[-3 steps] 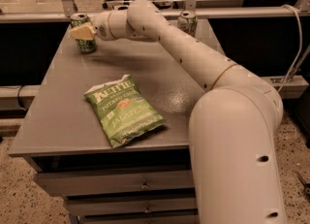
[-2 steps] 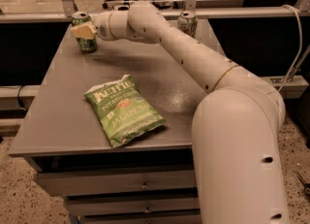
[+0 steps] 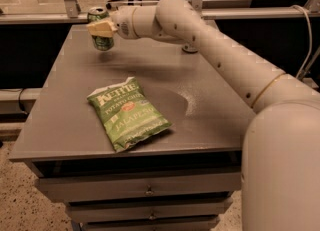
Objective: Knock green can over
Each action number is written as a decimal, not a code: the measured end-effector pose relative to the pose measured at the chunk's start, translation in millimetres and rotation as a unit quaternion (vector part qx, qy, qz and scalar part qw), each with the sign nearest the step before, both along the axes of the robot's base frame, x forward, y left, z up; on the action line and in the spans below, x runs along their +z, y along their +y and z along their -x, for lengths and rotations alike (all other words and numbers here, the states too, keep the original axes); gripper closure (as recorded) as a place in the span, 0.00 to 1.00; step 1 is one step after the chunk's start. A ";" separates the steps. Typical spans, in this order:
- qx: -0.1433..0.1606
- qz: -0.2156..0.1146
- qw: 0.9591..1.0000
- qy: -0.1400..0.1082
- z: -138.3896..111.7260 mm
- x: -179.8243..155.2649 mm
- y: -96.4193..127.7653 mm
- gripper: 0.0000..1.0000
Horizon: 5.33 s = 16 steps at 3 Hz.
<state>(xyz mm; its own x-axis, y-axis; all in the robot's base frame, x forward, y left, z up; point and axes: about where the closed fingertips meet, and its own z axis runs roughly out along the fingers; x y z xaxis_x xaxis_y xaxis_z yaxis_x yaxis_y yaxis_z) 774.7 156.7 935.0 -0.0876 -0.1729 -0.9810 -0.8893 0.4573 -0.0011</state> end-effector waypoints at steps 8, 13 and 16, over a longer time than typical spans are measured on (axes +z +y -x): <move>0.051 0.436 0.898 0.041 65.9 -29.1 -112.8 0.29; 0.104 0.359 0.927 0.031 88.0 -47.8 -71.5 0.00; -0.018 0.126 0.991 0.037 140.0 -48.8 -167.1 0.00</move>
Offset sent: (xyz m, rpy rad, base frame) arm -0.0966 -0.1408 0.0056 -0.4379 0.0592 0.0495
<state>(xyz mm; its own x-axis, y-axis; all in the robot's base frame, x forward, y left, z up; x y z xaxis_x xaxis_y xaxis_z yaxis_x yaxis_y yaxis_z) 634.7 -10.4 886.2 -0.1680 -0.4078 -0.8975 -0.8743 0.4822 -0.0554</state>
